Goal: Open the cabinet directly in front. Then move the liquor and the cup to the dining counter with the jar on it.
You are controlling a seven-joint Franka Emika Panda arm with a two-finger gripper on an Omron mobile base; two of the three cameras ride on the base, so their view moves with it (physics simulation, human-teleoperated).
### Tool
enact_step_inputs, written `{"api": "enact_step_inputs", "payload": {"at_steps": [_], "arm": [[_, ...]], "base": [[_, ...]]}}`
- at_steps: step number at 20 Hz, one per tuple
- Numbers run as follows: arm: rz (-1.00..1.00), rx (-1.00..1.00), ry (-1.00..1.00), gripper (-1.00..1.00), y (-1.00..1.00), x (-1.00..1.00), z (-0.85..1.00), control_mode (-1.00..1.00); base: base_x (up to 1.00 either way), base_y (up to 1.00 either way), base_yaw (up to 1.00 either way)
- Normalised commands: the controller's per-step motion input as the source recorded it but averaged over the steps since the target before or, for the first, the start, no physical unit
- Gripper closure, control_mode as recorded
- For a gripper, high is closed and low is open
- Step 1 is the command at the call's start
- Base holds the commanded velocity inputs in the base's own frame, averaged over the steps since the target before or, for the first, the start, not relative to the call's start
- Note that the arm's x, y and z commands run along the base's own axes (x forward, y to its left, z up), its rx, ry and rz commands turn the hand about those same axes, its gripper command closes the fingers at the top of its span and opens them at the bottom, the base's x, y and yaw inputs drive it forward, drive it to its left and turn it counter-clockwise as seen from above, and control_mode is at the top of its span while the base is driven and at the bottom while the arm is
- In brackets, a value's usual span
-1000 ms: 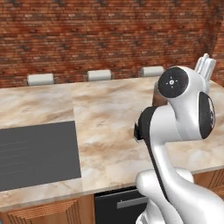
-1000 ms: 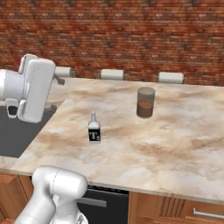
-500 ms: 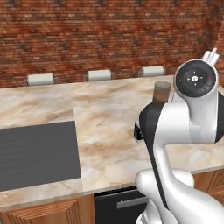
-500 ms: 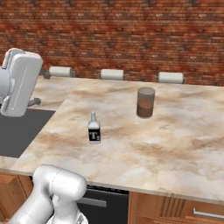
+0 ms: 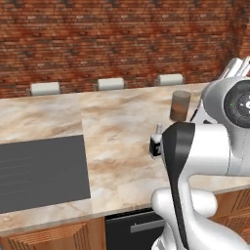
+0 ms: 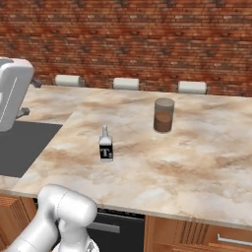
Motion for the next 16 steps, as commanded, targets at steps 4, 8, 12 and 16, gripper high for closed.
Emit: {"api": "enact_step_inputs", "payload": {"at_steps": [4, 8, 12, 16], "arm": [[0.0, 0.13, -0.15, -1.0, 0.45, 0.03, 0.07, -1.0], [0.0, 0.0, -0.01, -1.0, 0.46, 0.06, 0.03, -1.0], [0.0, 0.0, 0.0, -1.0, 0.38, 0.0, 0.03, -1.0], [0.0, 0.0, 0.0, -1.0, 0.34, 0.0, 0.02, -1.0]], "base": [[0.0, 0.0, 0.0], [0.0, 0.0, 0.0], [0.0, 0.0, 0.0], [0.0, 0.0, 0.0]]}}
